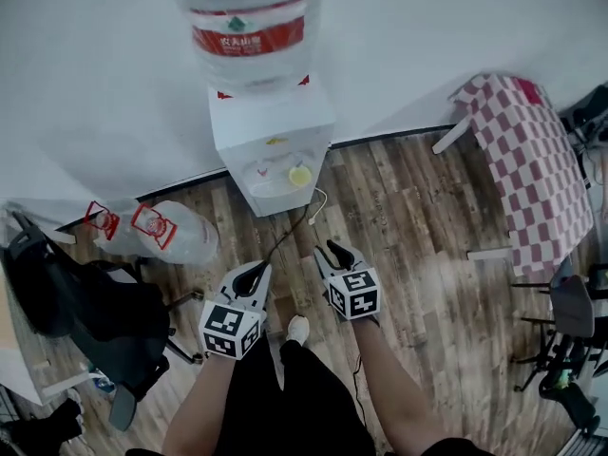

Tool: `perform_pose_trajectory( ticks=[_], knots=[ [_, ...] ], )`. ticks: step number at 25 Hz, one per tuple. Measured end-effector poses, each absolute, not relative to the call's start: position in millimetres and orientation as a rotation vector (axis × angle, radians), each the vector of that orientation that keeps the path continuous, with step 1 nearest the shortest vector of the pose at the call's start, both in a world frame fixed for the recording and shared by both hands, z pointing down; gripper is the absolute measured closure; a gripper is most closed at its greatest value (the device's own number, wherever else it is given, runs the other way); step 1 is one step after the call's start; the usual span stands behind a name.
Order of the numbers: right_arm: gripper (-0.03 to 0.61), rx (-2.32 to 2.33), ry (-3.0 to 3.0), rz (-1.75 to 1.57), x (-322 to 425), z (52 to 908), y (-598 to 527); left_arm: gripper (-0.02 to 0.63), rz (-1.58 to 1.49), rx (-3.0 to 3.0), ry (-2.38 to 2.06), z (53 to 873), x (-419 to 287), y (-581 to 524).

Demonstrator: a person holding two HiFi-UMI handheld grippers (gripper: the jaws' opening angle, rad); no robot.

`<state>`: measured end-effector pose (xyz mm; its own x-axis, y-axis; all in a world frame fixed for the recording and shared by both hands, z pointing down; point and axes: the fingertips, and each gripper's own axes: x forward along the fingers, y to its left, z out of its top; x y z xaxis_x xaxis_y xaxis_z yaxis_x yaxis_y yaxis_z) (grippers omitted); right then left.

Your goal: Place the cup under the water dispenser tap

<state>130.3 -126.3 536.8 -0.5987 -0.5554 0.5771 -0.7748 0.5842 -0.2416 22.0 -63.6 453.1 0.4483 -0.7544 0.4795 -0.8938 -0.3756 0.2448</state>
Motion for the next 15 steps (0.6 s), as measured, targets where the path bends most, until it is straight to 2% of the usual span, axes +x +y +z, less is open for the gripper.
perform_pose_trajectory(
  ticks=[1, 7, 15],
  knots=[
    [0.465, 1.066, -2.381, 0.690, 133.6, 528.7, -113.7, 0.600, 0.400, 2.236, -1.378, 446.6, 24.5, -51.0],
    [0.529, 1.085, -2.429, 0.738, 156.9, 484.4, -51.9, 0.600, 0.432, 2.246, -1.360, 416.1, 38.4, 8.1],
    [0.554, 1.070, -2.520, 0.723, 157.0, 426.9, 0.0, 0.600, 0.398, 2.328, -1.413, 363.4, 22.1, 19.8]
  ],
)
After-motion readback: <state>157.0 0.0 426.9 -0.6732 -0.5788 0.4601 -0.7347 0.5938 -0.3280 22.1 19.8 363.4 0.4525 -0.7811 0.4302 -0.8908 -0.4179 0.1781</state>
